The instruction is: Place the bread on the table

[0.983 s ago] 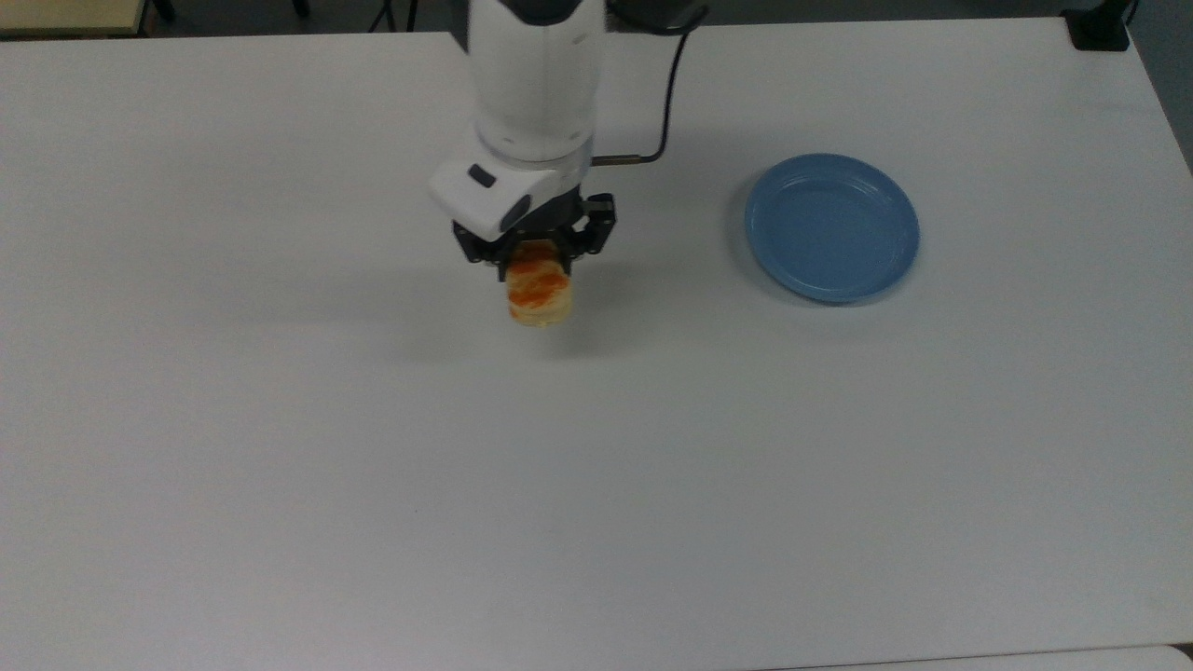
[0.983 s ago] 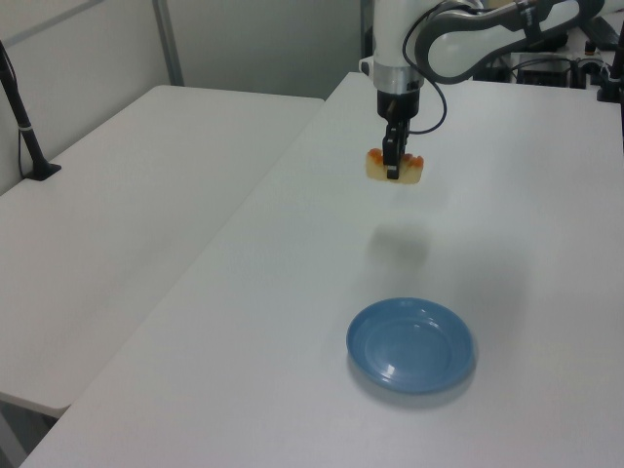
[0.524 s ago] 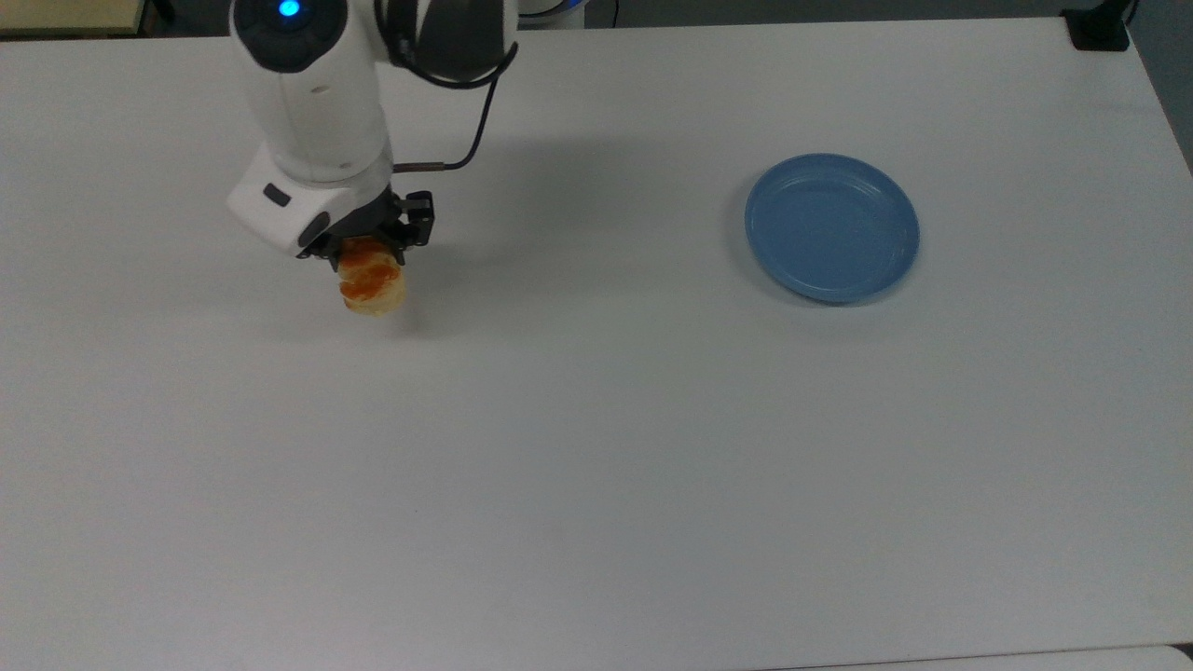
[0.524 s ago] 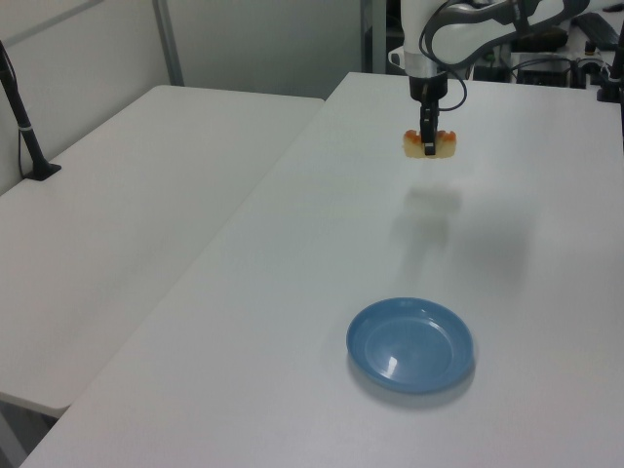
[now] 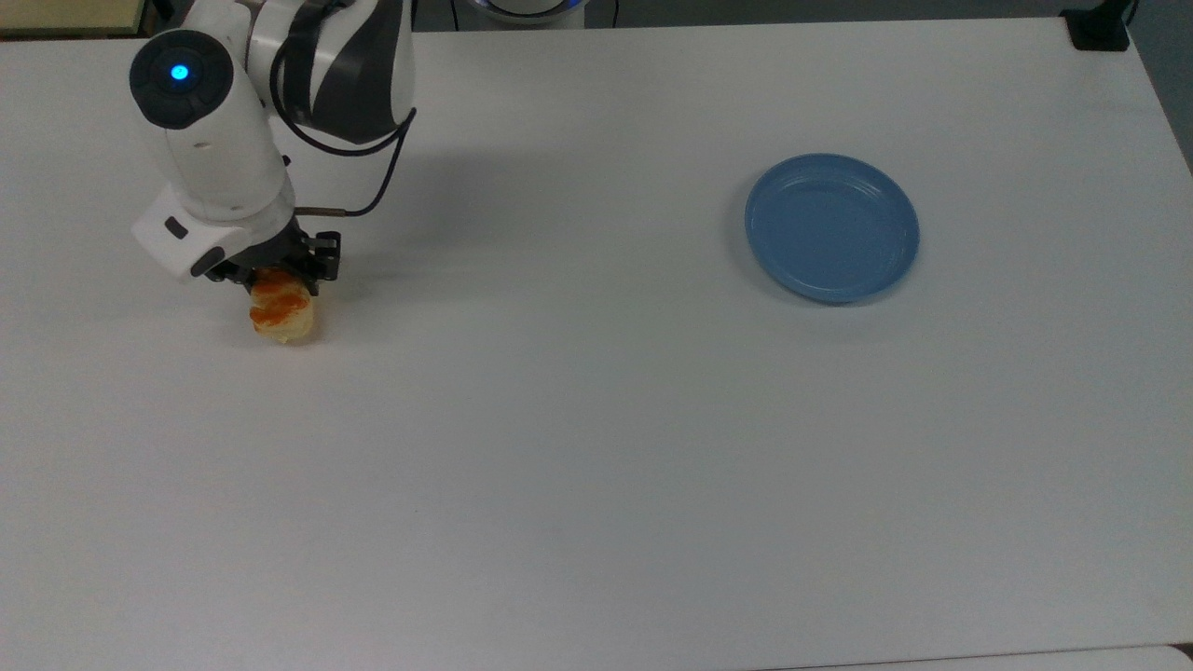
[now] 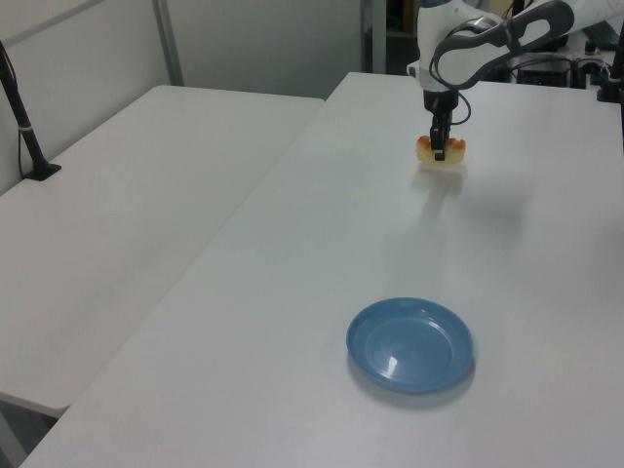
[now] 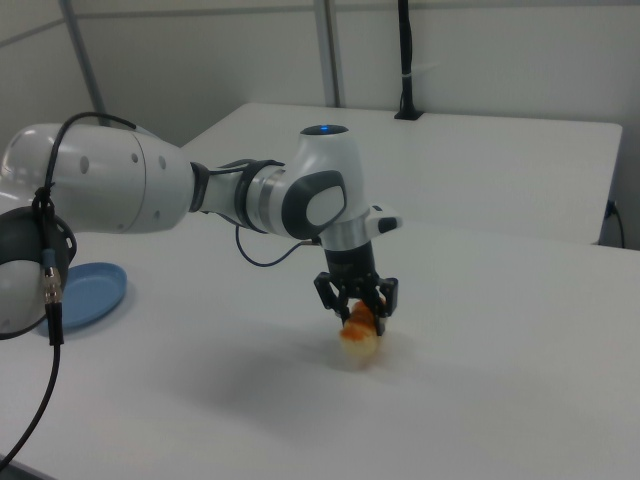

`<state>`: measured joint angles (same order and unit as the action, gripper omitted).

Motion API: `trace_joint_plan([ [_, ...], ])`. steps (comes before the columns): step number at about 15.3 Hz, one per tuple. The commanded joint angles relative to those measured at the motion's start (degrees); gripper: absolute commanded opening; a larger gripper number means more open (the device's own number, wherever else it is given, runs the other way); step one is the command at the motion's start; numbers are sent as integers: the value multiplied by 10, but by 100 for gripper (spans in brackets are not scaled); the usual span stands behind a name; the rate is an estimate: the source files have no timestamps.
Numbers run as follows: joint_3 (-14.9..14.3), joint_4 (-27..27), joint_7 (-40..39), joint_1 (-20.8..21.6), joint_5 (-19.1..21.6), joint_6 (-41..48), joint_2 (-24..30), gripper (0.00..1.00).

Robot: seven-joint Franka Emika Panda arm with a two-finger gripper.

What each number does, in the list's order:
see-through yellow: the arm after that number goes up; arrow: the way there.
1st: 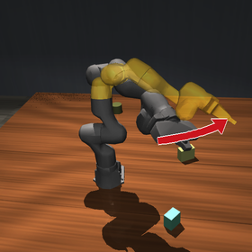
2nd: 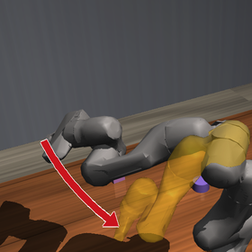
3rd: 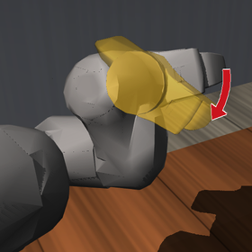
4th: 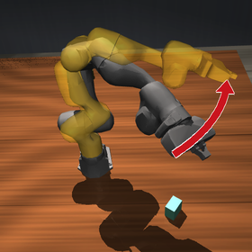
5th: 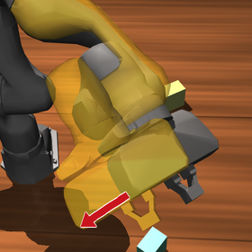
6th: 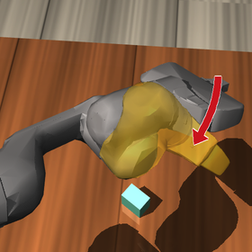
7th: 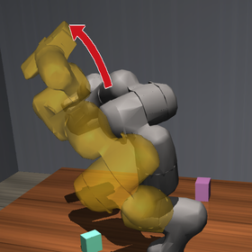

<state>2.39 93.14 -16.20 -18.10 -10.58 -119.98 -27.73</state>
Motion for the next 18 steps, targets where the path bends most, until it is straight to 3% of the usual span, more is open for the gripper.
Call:
trace_joint_plan([
  [1,-2,14,-4,-7,-13,-19,9,100],
  [9,-2,13,26,-13,-4,-10,23,100],
  [13,3,7,163,8,-3,61,83,100],
  [16,3,5,205,32,-1,117,137,100],
  [18,-1,5,220,47,45,150,174,100],
])
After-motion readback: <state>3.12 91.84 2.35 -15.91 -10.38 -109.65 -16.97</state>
